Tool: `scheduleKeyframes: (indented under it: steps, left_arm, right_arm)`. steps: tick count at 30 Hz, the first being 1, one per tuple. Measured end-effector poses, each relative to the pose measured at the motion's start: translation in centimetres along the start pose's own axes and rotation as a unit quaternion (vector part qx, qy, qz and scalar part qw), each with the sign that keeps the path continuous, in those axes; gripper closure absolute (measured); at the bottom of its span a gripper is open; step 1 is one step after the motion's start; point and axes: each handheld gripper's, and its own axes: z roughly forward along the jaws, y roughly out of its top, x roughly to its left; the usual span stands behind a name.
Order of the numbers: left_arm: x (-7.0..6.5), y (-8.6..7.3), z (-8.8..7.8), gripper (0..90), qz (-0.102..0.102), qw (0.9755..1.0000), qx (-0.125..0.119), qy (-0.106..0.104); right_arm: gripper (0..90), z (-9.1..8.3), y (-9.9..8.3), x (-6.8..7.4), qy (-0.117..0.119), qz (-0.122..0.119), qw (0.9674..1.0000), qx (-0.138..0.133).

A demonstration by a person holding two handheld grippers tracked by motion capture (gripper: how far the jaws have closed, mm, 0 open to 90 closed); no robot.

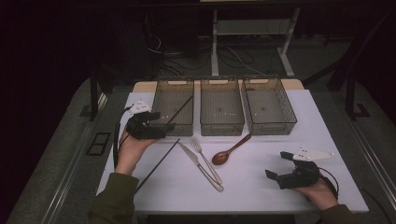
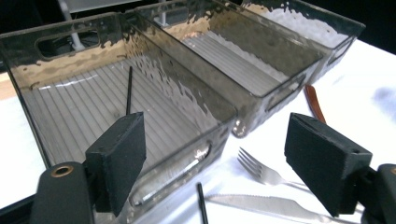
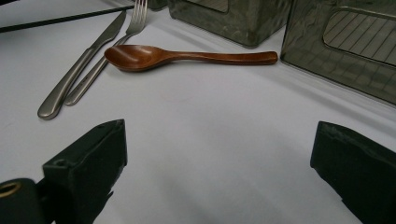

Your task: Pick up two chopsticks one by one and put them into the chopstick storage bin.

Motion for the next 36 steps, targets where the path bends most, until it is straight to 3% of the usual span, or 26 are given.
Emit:
scheduleKeyframes:
  steps: [4, 19, 28, 36]
  left_arm:
    - [-0.7, -1.4, -0.4, 17.2, 0.000, 1.0000, -0.009, 0.000]
    - [-2.8, -4.7, -1.4, 17.6, 0.016, 0.9999, 0.005, -0.002]
    - [-3.5, -6.9, -2.8, 18.8, 0.016, 0.9998, 0.007, 0.006]
    - [-3.8, -9.1, -4.2, 23.2, 0.003, 0.9999, 0.008, 0.008]
  right_arm:
    - [3.3, 0.0, 0.0, 0.0, 0.000, 0.000, 1.0000, 0.000]
    - [3.3, -0.1, 0.0, 0.1, 0.001, 0.001, 1.0000, -0.002]
    - [3.3, -0.2, 0.0, 0.1, 0.000, -0.001, 1.0000, -0.003]
    - [3.3, -0.2, 0.0, 0.1, -0.001, -0.001, 1.0000, -0.004]
